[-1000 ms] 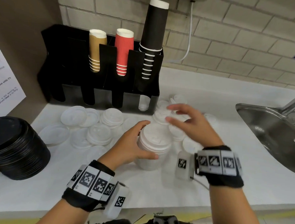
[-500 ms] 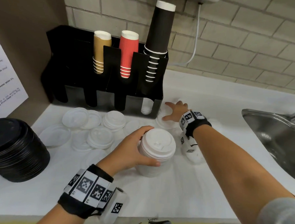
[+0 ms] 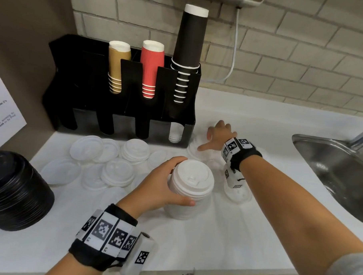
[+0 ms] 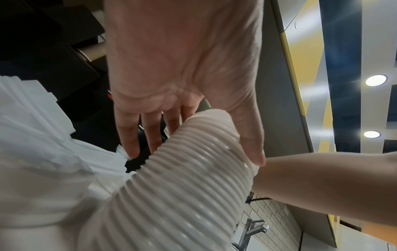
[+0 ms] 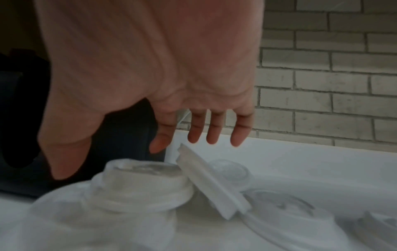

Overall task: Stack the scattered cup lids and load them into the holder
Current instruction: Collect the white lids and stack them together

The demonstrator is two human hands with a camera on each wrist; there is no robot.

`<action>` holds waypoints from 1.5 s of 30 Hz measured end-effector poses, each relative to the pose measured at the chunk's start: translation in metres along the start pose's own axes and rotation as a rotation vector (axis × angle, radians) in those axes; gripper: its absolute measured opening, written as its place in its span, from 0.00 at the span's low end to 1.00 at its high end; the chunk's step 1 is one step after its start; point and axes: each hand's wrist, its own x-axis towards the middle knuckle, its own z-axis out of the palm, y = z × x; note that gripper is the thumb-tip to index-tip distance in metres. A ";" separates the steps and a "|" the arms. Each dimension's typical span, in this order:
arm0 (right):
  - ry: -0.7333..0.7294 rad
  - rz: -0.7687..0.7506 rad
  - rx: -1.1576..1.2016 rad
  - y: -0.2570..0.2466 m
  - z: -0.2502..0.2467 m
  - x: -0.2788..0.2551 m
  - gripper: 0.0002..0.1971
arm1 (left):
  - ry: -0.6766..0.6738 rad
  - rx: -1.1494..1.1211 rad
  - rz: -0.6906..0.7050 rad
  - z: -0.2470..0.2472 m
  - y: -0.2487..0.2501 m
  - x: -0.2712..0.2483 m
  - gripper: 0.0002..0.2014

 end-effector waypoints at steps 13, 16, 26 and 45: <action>-0.151 -0.007 0.041 0.002 -0.014 -0.007 0.29 | 0.082 0.020 -0.003 0.007 0.000 0.007 0.44; -0.153 -0.003 -0.021 0.009 -0.024 -0.015 0.21 | 0.106 0.035 -0.002 0.006 -0.001 0.012 0.44; -0.119 -0.032 -0.097 -0.031 -0.013 0.008 0.28 | 0.074 0.061 -0.038 -0.002 0.002 0.019 0.43; -0.001 0.099 0.395 -0.015 -0.025 0.033 0.27 | 0.052 0.097 -0.039 -0.002 0.005 0.016 0.44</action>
